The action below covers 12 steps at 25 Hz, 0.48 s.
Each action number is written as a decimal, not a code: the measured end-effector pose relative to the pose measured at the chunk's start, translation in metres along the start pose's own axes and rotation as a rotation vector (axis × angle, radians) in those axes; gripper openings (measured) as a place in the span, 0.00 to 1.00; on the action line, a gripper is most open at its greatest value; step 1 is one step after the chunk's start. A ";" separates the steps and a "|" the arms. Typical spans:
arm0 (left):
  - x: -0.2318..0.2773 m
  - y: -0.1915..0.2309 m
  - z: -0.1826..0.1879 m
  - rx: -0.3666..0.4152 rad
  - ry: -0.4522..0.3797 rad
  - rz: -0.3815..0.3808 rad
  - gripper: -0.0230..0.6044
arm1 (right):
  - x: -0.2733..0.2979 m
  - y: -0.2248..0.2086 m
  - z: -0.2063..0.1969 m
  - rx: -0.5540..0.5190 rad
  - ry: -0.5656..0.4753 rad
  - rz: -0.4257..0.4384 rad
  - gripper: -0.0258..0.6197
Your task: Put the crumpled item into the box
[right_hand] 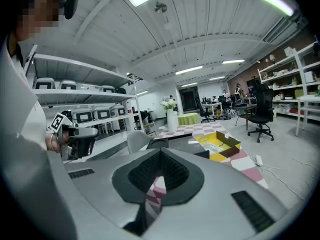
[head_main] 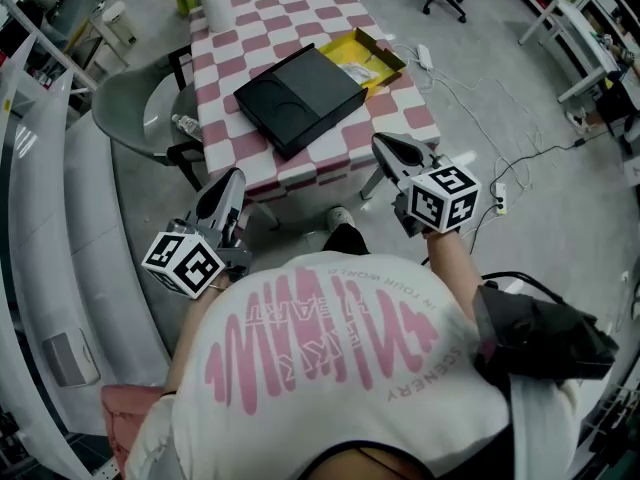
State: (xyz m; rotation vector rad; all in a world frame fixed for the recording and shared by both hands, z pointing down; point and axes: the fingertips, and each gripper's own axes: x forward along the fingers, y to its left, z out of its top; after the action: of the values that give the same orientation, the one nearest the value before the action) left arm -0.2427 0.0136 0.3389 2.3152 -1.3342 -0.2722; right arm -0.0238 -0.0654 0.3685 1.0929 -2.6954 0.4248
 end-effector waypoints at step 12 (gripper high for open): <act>-0.041 -0.026 -0.019 -0.031 0.021 -0.019 0.05 | -0.046 0.039 -0.018 0.015 0.032 -0.016 0.05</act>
State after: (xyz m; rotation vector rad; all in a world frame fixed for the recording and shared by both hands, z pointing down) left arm -0.2360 0.0656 0.3413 2.2999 -1.2891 -0.2717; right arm -0.0179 -0.0032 0.3644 1.1014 -2.6583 0.4564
